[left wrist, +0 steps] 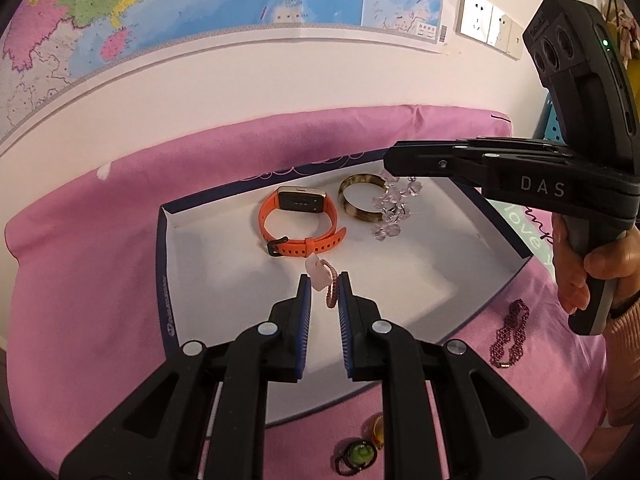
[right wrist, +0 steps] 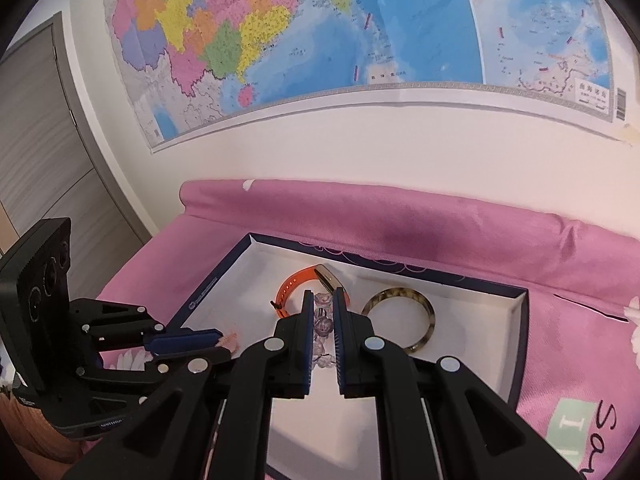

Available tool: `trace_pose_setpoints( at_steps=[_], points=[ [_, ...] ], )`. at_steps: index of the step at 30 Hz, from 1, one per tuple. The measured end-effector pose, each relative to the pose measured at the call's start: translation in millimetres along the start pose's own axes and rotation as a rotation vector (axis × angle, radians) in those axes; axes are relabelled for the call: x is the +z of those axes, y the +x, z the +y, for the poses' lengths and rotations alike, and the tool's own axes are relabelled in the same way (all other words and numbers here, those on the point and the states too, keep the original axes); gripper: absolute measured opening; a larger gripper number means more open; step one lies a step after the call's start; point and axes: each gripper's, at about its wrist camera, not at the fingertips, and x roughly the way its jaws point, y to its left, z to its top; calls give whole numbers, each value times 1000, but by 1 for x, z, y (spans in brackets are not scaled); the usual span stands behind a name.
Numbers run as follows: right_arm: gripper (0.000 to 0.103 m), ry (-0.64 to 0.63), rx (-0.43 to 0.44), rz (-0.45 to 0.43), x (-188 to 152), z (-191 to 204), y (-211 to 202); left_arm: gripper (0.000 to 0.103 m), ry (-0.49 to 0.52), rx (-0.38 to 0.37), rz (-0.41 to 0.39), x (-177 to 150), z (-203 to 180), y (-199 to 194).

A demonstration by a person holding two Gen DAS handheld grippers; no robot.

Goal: Organize jewelry
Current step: 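Carry pink charm and crystal bracelet with both grippers into the box, then open both grippers to release the items and lift away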

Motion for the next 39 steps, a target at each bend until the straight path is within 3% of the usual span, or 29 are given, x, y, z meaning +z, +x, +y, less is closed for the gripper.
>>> trace_pose_setpoints(
  at_steps=[26,36,39],
  points=[
    [10,72,-68,113,-27,-39,22,15,-32,35,100,10,0,47],
    [12,119,-97,121,-30,-46,20,21,-46,42,85,12,0,48],
    [12,125,-108,124,-31,-48,19,31,-53,40,63,12,1,41]
  ],
)
